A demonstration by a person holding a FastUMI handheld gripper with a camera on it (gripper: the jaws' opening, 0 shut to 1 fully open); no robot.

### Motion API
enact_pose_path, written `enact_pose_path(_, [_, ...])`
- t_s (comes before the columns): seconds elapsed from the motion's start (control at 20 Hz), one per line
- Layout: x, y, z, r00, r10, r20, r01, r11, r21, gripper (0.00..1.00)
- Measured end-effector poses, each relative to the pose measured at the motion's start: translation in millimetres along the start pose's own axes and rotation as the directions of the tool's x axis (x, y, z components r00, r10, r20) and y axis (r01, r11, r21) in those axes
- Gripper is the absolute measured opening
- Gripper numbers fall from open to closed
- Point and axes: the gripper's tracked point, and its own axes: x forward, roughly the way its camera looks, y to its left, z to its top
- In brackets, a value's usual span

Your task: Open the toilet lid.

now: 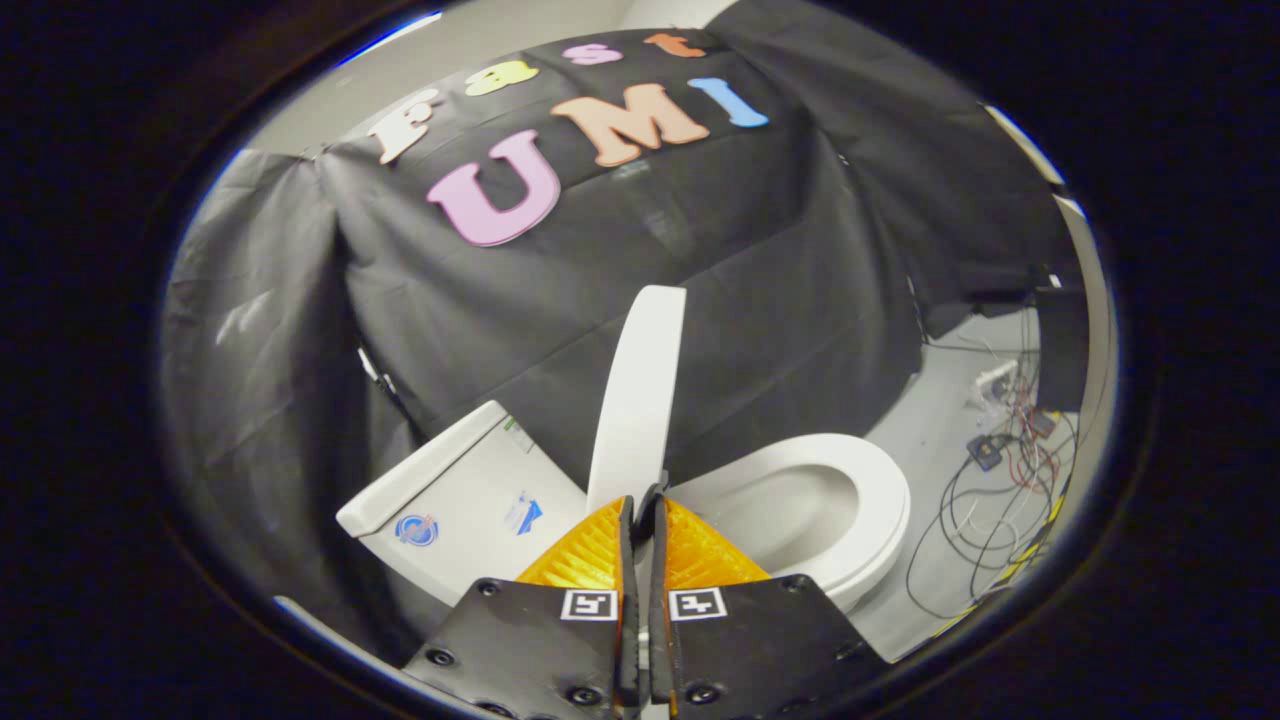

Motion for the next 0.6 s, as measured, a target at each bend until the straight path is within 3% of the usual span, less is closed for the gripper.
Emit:
enact_pose_path(0.2, [3.7, 51.0, 4.3, 0.995, 0.095, -0.004, -0.095, 0.991, -0.098, 0.05])
enact_pose_path(0.6, [18.8, 139.8, -11.1, 0.958, 0.278, -0.066, -0.286, 0.928, -0.238, 0.05])
